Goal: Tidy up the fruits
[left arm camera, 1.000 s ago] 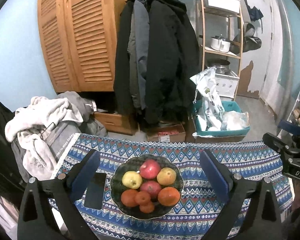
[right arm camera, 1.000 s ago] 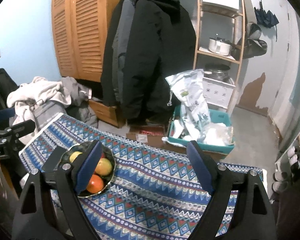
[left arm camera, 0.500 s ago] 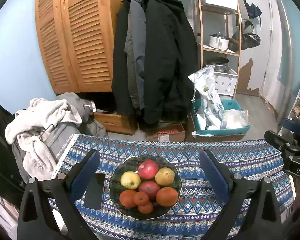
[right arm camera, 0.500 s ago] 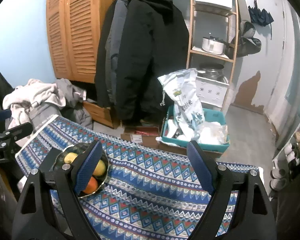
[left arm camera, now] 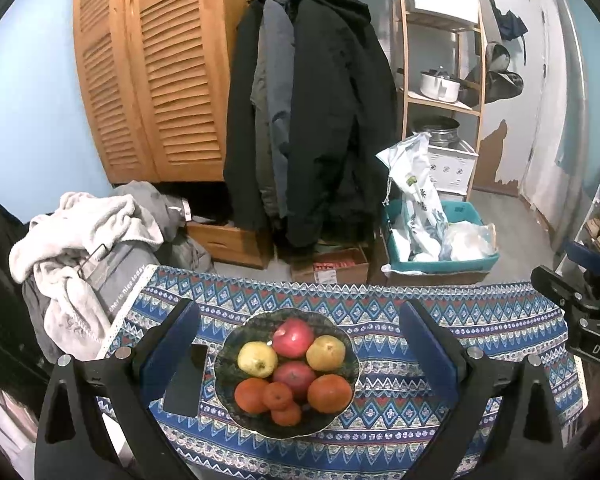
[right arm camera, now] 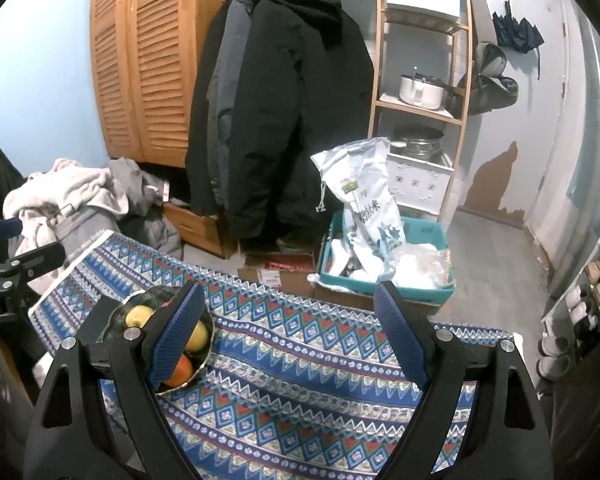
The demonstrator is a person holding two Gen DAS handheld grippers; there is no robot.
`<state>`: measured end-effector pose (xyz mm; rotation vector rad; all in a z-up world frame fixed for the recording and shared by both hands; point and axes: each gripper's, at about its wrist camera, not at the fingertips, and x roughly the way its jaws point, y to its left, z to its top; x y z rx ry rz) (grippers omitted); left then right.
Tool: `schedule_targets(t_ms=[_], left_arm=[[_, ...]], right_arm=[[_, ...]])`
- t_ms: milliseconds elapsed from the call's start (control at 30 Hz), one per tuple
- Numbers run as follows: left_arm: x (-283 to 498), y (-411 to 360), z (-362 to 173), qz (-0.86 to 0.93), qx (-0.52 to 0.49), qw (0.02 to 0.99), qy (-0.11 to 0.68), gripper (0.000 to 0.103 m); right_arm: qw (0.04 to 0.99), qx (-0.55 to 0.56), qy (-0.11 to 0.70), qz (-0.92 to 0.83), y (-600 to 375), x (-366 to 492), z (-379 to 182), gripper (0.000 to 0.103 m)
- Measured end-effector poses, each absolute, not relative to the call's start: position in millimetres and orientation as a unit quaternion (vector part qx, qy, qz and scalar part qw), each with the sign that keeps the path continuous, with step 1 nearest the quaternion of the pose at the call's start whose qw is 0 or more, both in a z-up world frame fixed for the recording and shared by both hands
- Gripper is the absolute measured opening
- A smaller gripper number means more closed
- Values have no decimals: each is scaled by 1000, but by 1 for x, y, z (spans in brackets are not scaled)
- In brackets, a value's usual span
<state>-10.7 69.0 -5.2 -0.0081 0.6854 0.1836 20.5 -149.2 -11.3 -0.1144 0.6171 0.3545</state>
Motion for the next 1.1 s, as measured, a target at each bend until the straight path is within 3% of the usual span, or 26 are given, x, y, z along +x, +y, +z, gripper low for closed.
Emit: schedule_targets(t_ms=[1100], left_arm=[[-11,57,-6,83,19,938,336,101]], right_arm=[[935,-56,306,171,-151,19,-10,86]])
